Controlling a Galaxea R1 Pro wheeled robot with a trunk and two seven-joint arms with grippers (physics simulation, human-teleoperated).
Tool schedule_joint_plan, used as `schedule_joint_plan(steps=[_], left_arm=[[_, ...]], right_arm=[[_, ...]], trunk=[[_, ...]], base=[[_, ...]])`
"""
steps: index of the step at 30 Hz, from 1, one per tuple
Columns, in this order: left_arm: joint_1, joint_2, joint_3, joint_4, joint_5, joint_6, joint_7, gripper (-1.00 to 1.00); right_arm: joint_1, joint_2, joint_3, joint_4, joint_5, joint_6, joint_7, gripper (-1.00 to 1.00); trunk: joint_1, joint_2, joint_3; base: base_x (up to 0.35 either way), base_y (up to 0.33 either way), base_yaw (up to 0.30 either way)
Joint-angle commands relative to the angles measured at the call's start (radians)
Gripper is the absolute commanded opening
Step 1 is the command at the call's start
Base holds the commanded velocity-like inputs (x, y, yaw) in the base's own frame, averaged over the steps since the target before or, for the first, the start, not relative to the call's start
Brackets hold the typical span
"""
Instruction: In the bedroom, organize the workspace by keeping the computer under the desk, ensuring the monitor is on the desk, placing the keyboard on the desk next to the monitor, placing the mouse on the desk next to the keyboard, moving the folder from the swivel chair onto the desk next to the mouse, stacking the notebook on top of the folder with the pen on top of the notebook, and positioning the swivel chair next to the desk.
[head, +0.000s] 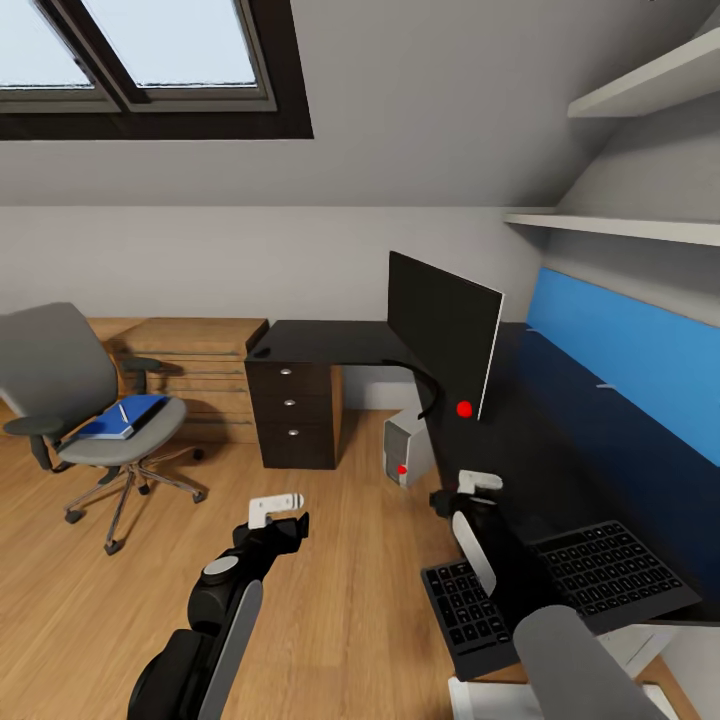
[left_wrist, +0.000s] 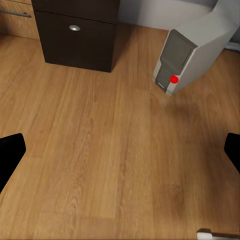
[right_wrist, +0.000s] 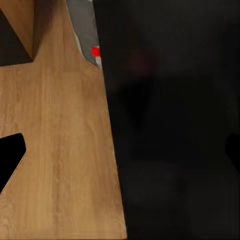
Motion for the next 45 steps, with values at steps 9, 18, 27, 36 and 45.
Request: schedule_joint_plan(steps=[9,18,27,36,45], left_arm=[[-0.001,0.000,-0.001,0.004,0.009,0.002,0.010,1.00],[-0.001,0.000,-0.001,0.004,0.011,0.002,0.010,1.00],[-0.001,0.000,-0.001,0.004,0.011,0.002,0.010,1.00],[-0.001,0.000,-0.001,0.003,0.011,0.002,0.009,1.00],[-0.001,0.000,-0.001,0.002,0.011,0.002,0.009,1.00]], right_arm=[[0.107,0.003,0.104,-0.198,-0.015,-0.001,-0.063,1.00],[0.142,0.003,0.126,-0.242,-0.018,0.000,-0.062,1.00],[0.153,0.005,0.132,-0.278,-0.023,0.000,-0.061,1.00],[0.158,0.005,0.133,-0.280,-0.023,-0.001,-0.059,1.00],[0.158,0.005,0.133,-0.280,-0.023,-0.002,-0.059,1.00]], trunk=[[0.000,-0.001,-0.001],[0.000,-0.001,-0.001],[0.000,-0.001,-0.001],[0.000,-0.001,-0.001],[0.000,-0.001,-0.001]], base=[[0.000,0.000,0.000],[0.000,0.000,0.000],[0.000,0.000,0.000],[-0.047,0.205,-0.155],[-0.082,0.313,-0.275]])
